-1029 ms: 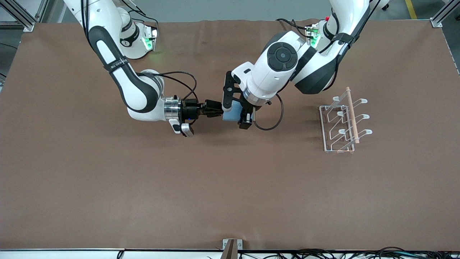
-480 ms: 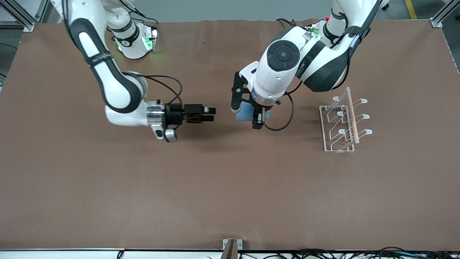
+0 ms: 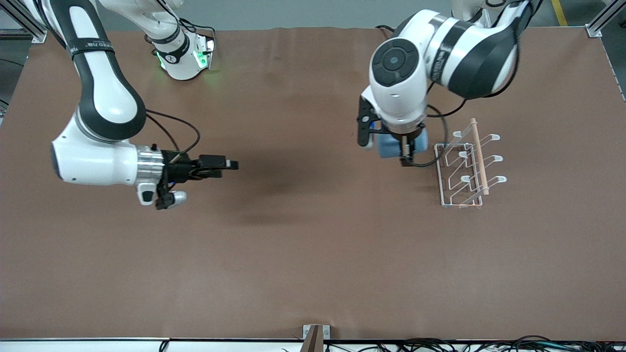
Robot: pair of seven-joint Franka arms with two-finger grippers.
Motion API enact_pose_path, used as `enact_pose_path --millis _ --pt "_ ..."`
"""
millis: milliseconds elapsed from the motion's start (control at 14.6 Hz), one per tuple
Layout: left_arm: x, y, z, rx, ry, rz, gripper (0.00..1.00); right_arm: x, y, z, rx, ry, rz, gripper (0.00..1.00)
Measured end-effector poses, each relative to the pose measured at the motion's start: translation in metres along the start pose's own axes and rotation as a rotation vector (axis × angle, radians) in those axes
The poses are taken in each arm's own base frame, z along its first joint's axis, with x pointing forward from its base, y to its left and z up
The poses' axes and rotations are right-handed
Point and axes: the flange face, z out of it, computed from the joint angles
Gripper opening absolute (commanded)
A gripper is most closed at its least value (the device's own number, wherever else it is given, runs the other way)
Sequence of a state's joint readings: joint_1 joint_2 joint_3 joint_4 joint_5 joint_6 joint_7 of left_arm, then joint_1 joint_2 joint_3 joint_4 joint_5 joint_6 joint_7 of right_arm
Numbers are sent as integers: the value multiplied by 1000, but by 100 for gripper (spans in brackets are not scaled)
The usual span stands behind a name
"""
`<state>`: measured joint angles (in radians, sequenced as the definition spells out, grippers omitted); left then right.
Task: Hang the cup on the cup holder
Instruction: 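Carry the cup with the left gripper while the right gripper withdraws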
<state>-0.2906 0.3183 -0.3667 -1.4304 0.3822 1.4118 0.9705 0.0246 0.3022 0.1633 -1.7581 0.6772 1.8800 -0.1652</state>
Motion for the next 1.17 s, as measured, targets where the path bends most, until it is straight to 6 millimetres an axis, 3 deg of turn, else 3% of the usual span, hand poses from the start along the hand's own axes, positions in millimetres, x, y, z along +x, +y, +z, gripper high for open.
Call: enact_pose_path --millis 206,480,617,823,1029,1166 --pt "-51 0 8 -40 -192 -51 0 -2 45 -37 -264 12 -26 100" --pt "-67 -3 42 -68 -387 -124 0 -3 88 -92 -501 51 -27 100" --pt "-71 -12 60 -65 -460 -127 0 -3 85 -129 -615 92 -56 100" --pt "-64 -30 93 -65 -560 -102 0 -10 64 -188 -740 180 -86 100" --pt "-46 -47 135 -69 -655 -64 0 -32 50 -246 -753 230 18 100" --pt "-36 -57 161 -65 -719 -37 1 -50 37 -274 -743 270 117 100"
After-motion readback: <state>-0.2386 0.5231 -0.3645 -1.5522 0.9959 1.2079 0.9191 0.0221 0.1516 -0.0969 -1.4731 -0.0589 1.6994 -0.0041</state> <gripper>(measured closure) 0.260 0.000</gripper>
